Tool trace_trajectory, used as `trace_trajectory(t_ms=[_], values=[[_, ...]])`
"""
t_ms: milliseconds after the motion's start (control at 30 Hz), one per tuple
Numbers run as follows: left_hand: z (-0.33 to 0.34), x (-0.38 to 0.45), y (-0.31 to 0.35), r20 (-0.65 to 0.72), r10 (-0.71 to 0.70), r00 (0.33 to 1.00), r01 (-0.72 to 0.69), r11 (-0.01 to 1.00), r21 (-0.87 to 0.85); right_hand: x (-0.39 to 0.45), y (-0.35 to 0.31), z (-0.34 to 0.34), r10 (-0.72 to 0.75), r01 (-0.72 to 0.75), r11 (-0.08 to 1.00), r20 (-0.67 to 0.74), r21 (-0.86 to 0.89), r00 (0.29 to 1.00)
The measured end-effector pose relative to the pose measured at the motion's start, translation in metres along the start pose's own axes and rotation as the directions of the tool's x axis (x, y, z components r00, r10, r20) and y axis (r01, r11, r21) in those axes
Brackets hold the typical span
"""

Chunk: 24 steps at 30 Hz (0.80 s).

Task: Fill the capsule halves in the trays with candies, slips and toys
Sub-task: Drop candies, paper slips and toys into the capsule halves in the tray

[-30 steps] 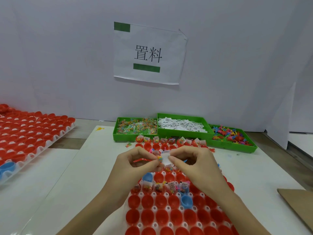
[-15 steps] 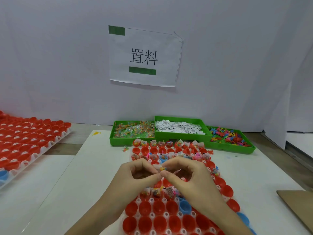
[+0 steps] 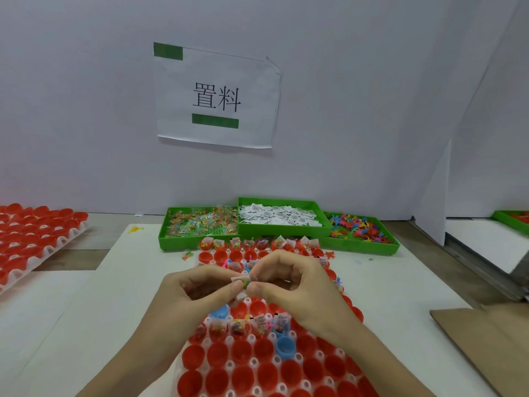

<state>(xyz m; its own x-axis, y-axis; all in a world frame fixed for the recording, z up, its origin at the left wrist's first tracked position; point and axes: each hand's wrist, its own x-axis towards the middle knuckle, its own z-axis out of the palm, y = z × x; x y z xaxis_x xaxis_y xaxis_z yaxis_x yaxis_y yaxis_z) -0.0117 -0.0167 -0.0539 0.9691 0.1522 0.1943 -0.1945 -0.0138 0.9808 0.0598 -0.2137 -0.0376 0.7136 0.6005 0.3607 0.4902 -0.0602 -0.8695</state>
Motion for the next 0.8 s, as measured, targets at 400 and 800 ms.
trace_trajectory(t_ms=[400, 800], values=[[-0.006, 0.005, -0.006, -0.098, 0.015, 0.995, -0.007, 0.997, 0.081, 0.088, 0.111, -0.176, 0.104, -0.462, 0.701, -0.562, -0.543, 0.82], [-0.01, 0.009, -0.009, -0.101, 0.024, 0.995, -0.012, 0.993, 0.119, 0.117, 0.153, -0.183, 0.398, -0.624, 0.457, -0.482, -0.634, 0.781]])
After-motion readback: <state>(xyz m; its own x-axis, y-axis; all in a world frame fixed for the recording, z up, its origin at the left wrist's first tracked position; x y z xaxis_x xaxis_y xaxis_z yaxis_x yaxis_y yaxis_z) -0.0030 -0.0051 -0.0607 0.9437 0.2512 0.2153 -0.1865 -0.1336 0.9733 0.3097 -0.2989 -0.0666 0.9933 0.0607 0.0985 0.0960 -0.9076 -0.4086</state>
